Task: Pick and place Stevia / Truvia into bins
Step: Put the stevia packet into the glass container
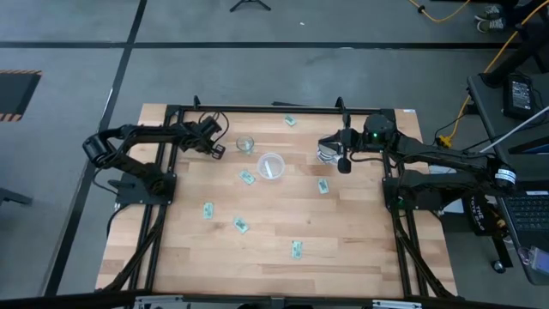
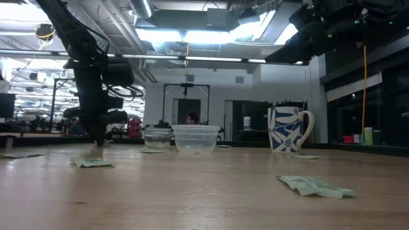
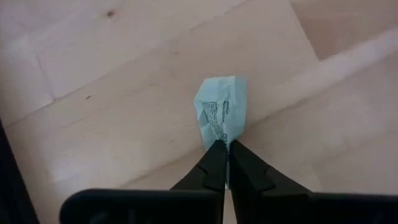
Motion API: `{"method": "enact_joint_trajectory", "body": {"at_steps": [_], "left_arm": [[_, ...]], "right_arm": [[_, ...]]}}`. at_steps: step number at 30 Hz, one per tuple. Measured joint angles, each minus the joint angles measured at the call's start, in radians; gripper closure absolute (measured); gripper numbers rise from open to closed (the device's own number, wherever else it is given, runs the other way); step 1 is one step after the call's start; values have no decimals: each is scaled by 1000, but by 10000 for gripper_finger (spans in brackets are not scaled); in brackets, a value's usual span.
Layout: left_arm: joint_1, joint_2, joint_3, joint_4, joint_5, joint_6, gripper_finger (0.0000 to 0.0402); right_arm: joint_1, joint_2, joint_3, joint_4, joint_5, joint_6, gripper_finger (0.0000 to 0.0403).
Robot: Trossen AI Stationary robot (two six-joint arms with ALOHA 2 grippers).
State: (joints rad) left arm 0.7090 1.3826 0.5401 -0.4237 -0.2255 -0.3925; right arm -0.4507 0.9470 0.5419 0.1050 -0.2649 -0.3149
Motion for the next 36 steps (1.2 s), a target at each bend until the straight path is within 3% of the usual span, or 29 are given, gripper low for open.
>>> {"method": "enact_joint_trajectory", "body": {"at_steps": [20, 23, 36], "left_arm": [[-137, -281, -1, 19, 72, 220, 398], [-163, -322, -43, 99, 82, 256, 398], [-192, -490, -293, 624, 330, 307, 398]], "right_arm": [[0, 0, 0, -20, 0, -4, 375], [0, 0, 0, -20, 0, -4, 375], [0, 0, 0, -30, 0, -8, 375]]}}
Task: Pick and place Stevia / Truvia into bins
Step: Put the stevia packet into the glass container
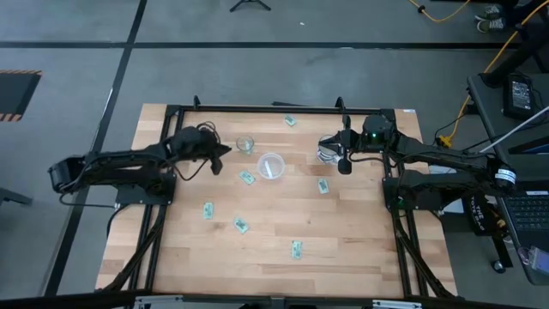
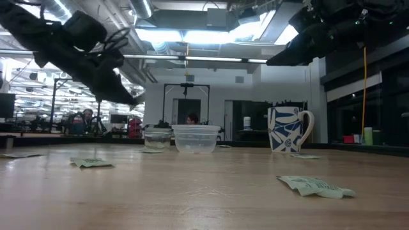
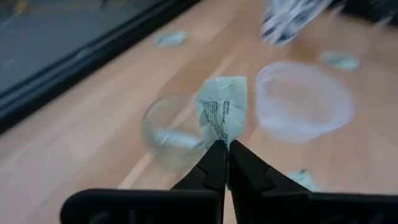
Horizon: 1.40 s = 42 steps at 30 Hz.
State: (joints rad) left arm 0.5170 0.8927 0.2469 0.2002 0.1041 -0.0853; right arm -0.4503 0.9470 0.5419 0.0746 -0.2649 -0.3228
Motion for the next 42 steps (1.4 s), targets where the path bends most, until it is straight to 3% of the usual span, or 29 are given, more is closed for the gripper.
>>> {"method": "enact_joint_trajectory", "body": {"at_steps": [4, 9, 19, 22, 27, 35, 42], "left_arm": [[-1, -2, -48, 178, 106, 44, 398], [-26, -1, -88, 256, 109, 47, 398], [-125, 3, -100, 354, 8, -6, 398], [-170, 26, -99, 376, -65, 0, 398], [-204, 107, -99, 374, -184, -48, 398], [-194, 290, 24, 354, -197, -49, 398], [-131, 396, 247, 4, -198, -32, 398]], "right_arm": [[0, 0, 0, 1, 0, 0, 375], [0, 0, 0, 2, 0, 0, 375], [0, 0, 0, 21, 0, 0, 375], [0, 0, 0, 38, 0, 0, 375], [0, 0, 0, 72, 0, 0, 375], [0, 0, 0, 171, 0, -2, 375], [0, 0, 0, 192, 0, -4, 375]]}}
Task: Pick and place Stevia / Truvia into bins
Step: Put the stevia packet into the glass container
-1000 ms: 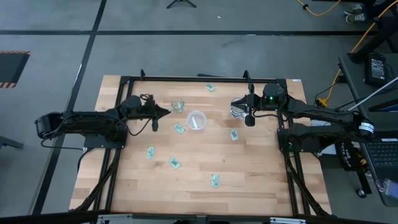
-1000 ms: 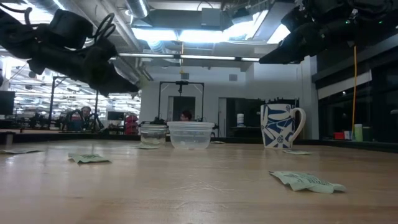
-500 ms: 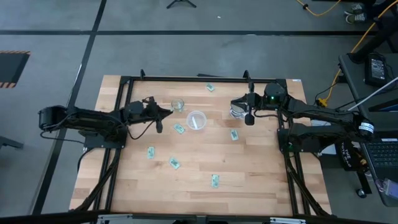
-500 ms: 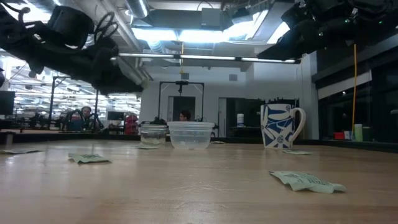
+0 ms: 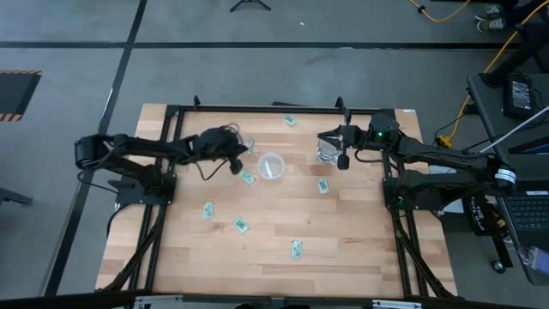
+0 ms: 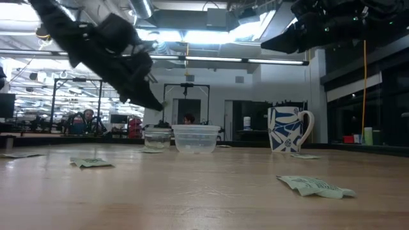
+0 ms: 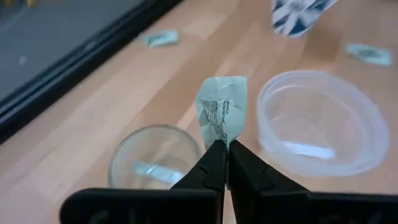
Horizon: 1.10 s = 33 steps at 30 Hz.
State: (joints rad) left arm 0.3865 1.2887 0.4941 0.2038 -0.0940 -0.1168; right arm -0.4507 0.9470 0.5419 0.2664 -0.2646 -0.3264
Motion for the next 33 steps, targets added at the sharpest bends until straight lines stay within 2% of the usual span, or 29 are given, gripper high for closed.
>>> {"method": "enact_joint_trajectory", "body": {"at_steps": [12, 20, 33], "left_arm": [[62, 63, 319, -531, 14, -21, 398], [68, 144, 383, -630, 41, -53, 398], [94, 247, 384, -636, 9, -37, 398]], "right_arm": [[0, 0, 0, -24, 0, 1, 375], [0, 0, 0, -24, 0, 3, 375], [0, 0, 0, -25, 0, 3, 375]]}}
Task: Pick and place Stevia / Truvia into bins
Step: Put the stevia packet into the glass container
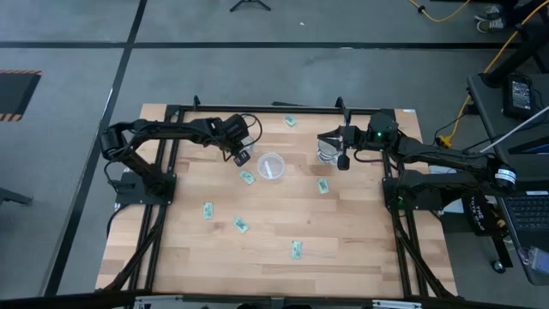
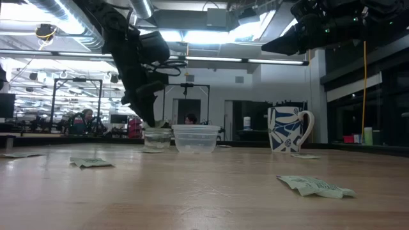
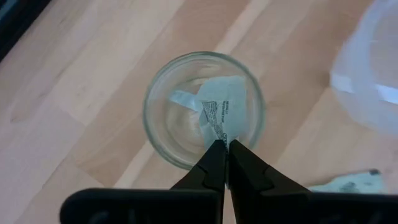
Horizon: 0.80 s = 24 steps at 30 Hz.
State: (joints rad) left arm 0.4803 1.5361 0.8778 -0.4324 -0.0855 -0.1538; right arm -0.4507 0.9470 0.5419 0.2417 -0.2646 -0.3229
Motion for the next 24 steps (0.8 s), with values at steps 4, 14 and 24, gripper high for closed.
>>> {"method": "enact_joint_trajectory", "body": {"at_steps": [4, 14, 24], "left_arm": [[24, 10, 1, 22, -1, 9, 398], [35, 11, 1, 50, 61, 56, 398], [49, 11, 0, 107, 43, 115, 398]], "right_arm": [[0, 0, 0, 0, 0, 0, 375], [0, 0, 0, 0, 0, 0, 375], [0, 0, 0, 0, 0, 0, 375]]}}
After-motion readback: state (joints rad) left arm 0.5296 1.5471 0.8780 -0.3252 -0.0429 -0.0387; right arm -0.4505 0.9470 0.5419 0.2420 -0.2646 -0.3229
